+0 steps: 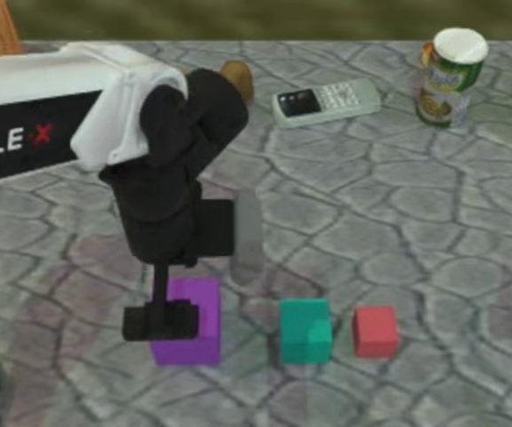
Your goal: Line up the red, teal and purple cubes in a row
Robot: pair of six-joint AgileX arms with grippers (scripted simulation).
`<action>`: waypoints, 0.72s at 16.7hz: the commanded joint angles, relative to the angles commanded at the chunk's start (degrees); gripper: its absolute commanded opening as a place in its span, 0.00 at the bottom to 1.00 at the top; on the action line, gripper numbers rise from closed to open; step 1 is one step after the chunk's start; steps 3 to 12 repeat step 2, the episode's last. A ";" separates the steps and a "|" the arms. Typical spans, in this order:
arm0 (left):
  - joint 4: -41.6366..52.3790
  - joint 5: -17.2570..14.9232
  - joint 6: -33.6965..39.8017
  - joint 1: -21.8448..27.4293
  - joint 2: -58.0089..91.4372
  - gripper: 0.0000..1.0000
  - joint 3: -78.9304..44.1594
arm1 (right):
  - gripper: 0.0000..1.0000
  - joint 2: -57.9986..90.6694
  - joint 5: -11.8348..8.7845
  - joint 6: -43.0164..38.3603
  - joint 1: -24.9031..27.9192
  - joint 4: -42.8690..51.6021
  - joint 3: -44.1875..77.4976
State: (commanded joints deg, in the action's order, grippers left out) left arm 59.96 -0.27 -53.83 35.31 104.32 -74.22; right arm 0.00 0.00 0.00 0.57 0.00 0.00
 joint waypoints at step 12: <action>0.69 0.00 0.09 -0.12 -0.46 1.00 -0.42 | 1.00 0.00 0.00 0.00 0.00 0.00 0.00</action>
